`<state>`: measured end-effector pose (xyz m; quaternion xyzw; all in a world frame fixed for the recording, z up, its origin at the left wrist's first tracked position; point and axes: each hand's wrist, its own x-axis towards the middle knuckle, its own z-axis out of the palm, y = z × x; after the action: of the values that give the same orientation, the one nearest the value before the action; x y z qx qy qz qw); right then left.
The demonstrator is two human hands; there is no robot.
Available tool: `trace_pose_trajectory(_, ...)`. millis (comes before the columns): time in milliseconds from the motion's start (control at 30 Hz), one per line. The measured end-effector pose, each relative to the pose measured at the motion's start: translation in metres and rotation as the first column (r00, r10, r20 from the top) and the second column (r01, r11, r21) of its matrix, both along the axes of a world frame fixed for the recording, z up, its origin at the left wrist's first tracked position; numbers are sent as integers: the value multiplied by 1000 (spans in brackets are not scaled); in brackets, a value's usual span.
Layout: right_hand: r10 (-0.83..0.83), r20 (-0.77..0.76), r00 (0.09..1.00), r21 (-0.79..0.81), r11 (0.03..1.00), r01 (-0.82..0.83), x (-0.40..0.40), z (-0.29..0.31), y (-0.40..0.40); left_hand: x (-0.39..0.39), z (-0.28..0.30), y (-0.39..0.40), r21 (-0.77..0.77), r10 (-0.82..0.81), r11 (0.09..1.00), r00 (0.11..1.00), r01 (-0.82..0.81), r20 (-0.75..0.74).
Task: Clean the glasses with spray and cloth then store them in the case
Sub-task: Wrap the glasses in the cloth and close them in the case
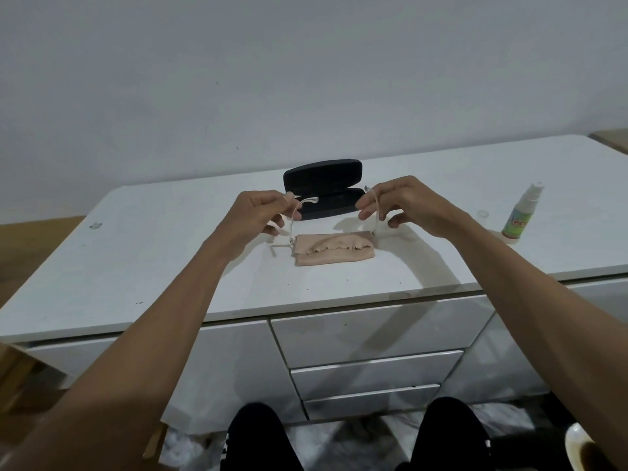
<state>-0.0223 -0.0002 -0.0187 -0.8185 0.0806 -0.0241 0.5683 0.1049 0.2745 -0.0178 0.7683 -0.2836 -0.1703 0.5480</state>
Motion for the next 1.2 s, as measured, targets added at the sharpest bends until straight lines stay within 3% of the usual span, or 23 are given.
trace_pose_trajectory(67,-29,44,999,25,999,28,-6,-1,-3,-1,-4,7,-72,9,997,999,-6,42)
trace_pose_trajectory(267,-64,95,993,-10,998,65,-25,-12,-2,-17,-16,19,-98,13,995,997,-5,80)
trace_pose_trajectory(500,-213,252,944,-95,965,243,-33,-24,18,-32,-29,11,-188,177,973,956,-134,235)
trace_pose_trajectory(600,-256,299,919,-109,948,299,-32,-28,23,-34,-33,8,-174,216,970,935,-172,282)
trace_pose_trajectory(867,-218,340,915,-251,917,311,-26,-22,34,-33,-35,-6,-42,125,992,896,-119,426)
trace_pose_trajectory(1200,-135,302,944,-398,882,253,-21,-21,40,-35,-35,-19,48,97,992,949,-117,300)
